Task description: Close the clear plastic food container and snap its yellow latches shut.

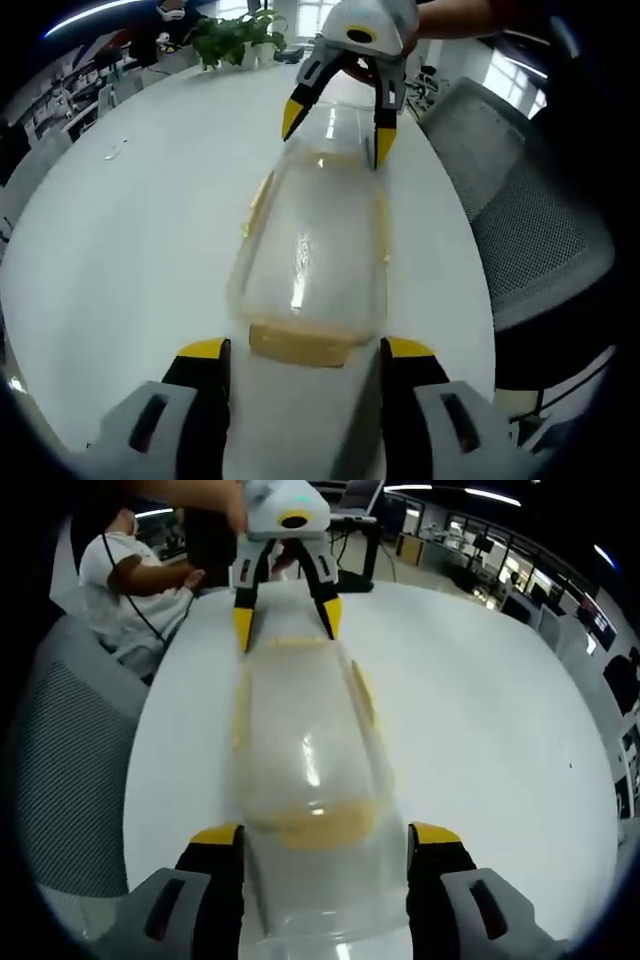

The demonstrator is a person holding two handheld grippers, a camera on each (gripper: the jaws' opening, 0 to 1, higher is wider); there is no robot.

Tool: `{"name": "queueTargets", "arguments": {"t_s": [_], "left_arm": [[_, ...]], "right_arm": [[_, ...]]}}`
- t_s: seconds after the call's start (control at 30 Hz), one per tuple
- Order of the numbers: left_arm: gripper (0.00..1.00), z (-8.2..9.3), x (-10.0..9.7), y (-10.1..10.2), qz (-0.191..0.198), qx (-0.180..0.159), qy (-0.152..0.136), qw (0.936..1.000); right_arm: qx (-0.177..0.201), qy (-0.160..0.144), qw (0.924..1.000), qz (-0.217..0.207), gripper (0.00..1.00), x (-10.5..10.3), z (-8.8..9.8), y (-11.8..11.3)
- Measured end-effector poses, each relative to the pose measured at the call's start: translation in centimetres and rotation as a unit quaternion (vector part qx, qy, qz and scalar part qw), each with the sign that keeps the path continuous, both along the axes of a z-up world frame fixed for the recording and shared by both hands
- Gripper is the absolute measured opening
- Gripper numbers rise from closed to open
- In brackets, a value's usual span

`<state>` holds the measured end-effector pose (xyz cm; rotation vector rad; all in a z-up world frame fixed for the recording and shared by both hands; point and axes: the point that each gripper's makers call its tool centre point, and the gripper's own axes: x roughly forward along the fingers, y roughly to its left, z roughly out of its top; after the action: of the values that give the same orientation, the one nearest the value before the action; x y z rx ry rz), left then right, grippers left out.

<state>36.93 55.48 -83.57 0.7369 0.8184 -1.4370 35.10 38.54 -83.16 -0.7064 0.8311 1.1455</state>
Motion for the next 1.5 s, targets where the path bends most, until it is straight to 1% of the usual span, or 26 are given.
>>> {"name": "queueTargets", "arguments": {"t_s": [0.07, 0.27, 0.4, 0.57, 0.67, 0.73, 0.93, 0.97, 1.0, 1.03, 1.07, 1.17, 1.2, 1.23, 1.33, 1.5], "left_arm": [[0.58, -0.03, 0.05, -0.06, -0.007, 0.003, -0.003, 1.0], [0.58, -0.03, 0.23, -0.47, -0.017, 0.005, -0.01, 0.9998], [0.56, -0.1, 0.19, -0.38, -0.03, 0.013, -0.018, 0.9993], [0.54, -0.19, 0.29, -0.29, -0.033, 0.015, -0.026, 0.999], [0.51, -0.2, 0.55, -0.26, -0.034, 0.018, -0.035, 0.9987], [0.51, -0.2, 0.52, -0.39, -0.033, 0.021, -0.033, 0.9987], [0.47, -0.26, 0.09, -0.45, -0.055, 0.028, -0.034, 0.9975], [0.47, -0.27, 0.06, -0.47, -0.058, 0.029, -0.034, 0.9973], [0.47, -0.27, 0.04, -0.52, -0.061, 0.03, -0.034, 0.9971], [0.46, -0.27, 0.02, -0.51, -0.063, 0.031, -0.034, 0.997], [0.46, -0.27, -0.03, -0.54, -0.066, 0.033, -0.034, 0.9967], [0.44, -0.24, 0.06, -0.53, -0.069, 0.036, -0.034, 0.9964], [0.4, -0.21, 0.1, -0.51, -0.072, 0.037, -0.034, 0.9961], [0.39, -0.12, 0.26, -0.47, -0.073, 0.038, -0.034, 0.996], [0.39, 0.1, 0.22, -0.36, -0.073, 0.038, -0.029, 0.9962], [0.39, 0.02, 0.11, -0.42, -0.067, 0.042, -0.032, 0.9963]], "right_arm": [[-0.005, 0.001, 1.0, 0.003, 0.62, -0.09, -0.16, 0.0], [-0.012, 0.0, 0.9999, 0.003, 0.59, 0.05, -0.25, 0.11], [-0.021, 0.001, 0.9997, 0.007, 0.55, 0.25, -0.3, -0.1], [-0.033, -0.004, 0.9994, 0.013, 0.53, 0.42, -0.35, -0.06], [-0.05, -0.01, 0.9985, 0.023, 0.53, 0.47, -0.46, -0.12], [-0.056, -0.011, 0.9979, 0.032, 0.53, 0.41, -0.57, -0.08], [-0.056, -0.003, 0.9975, 0.042, 0.46, 0.45, -0.59, 0.43], [-0.059, 0.006, 0.9973, 0.043, 0.45, 0.29, -0.68, 0.49], [-0.059, 0.013, 0.9972, 0.043, 0.41, 0.12, -0.75, 0.56], [-0.061, 0.029, 0.9968, 0.041, 0.4, -0.33, -0.87, 0.61], [-0.061, 0.02, 0.9971, 0.04, 0.4, 0.03, -0.75, 0.7], [-0.064, 0.027, 0.9967, 0.042, 0.39, -0.04, -0.81, 0.54], [-0.066, 0.029, 0.9963, 0.046, 0.39, -0.09, -0.83, 0.48], [-0.068, 0.03, 0.996, 0.049, 0.39, -0.13, -0.81, 0.51], [-0.078, 0.034, 0.9951, 0.049, 0.39, -0.19, -0.78, 0.6], [-0.1, 0.039, 0.9932, 0.045, 0.39, -0.26, -0.81, 0.61]]}}
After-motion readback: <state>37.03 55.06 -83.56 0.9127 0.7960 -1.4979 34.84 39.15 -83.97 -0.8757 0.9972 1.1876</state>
